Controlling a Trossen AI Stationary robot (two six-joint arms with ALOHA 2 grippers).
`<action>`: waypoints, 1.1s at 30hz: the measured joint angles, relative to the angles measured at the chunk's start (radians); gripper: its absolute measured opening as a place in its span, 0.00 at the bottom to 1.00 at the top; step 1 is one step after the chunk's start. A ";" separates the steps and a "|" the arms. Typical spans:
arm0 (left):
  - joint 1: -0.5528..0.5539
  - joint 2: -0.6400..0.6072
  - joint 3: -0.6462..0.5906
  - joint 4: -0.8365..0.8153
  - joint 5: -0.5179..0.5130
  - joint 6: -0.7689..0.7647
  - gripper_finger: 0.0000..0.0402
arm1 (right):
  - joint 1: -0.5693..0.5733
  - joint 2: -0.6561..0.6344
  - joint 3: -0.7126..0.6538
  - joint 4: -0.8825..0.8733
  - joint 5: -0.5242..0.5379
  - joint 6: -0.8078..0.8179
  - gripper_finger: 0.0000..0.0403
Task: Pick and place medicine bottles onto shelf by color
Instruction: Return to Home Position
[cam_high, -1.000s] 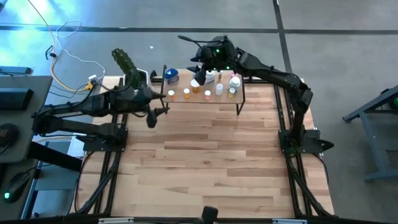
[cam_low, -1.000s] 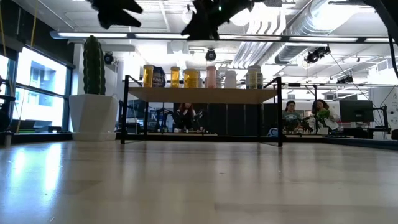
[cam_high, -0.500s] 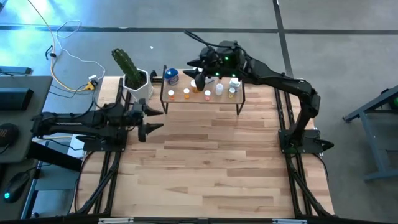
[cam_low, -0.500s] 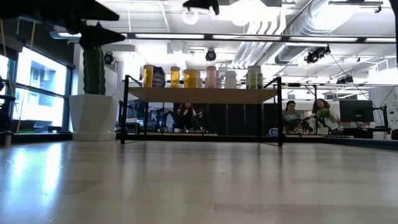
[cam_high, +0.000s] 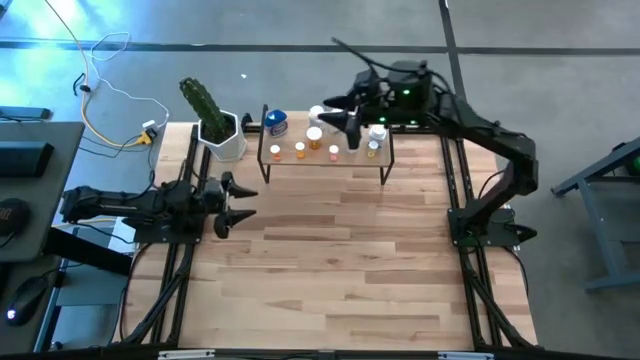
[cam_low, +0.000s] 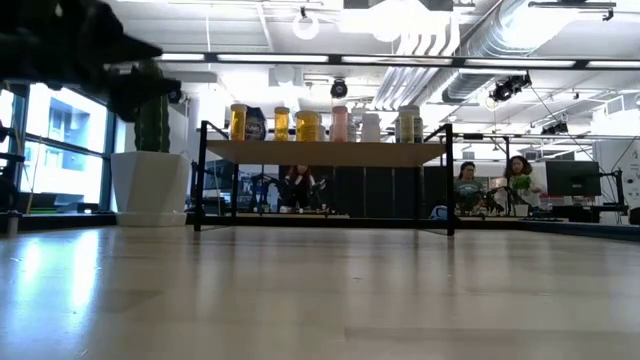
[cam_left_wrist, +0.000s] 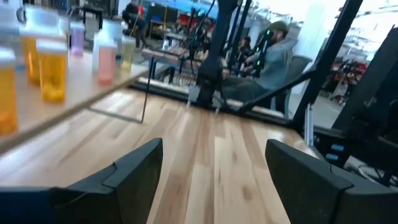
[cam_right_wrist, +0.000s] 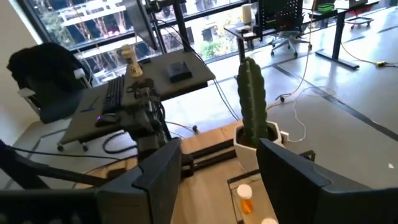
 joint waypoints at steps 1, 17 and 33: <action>0.000 -0.004 -0.014 0.000 0.000 -0.003 0.68 | 0.000 -0.014 0.000 -0.011 0.000 0.006 0.50; 0.018 -0.002 -0.075 0.003 -0.004 -0.014 0.67 | 0.073 -0.330 -0.001 -0.474 0.268 -0.070 0.50; 0.018 -0.002 -0.074 -0.011 -0.004 -0.018 0.67 | 0.261 -0.892 -0.767 -0.230 0.440 0.097 0.50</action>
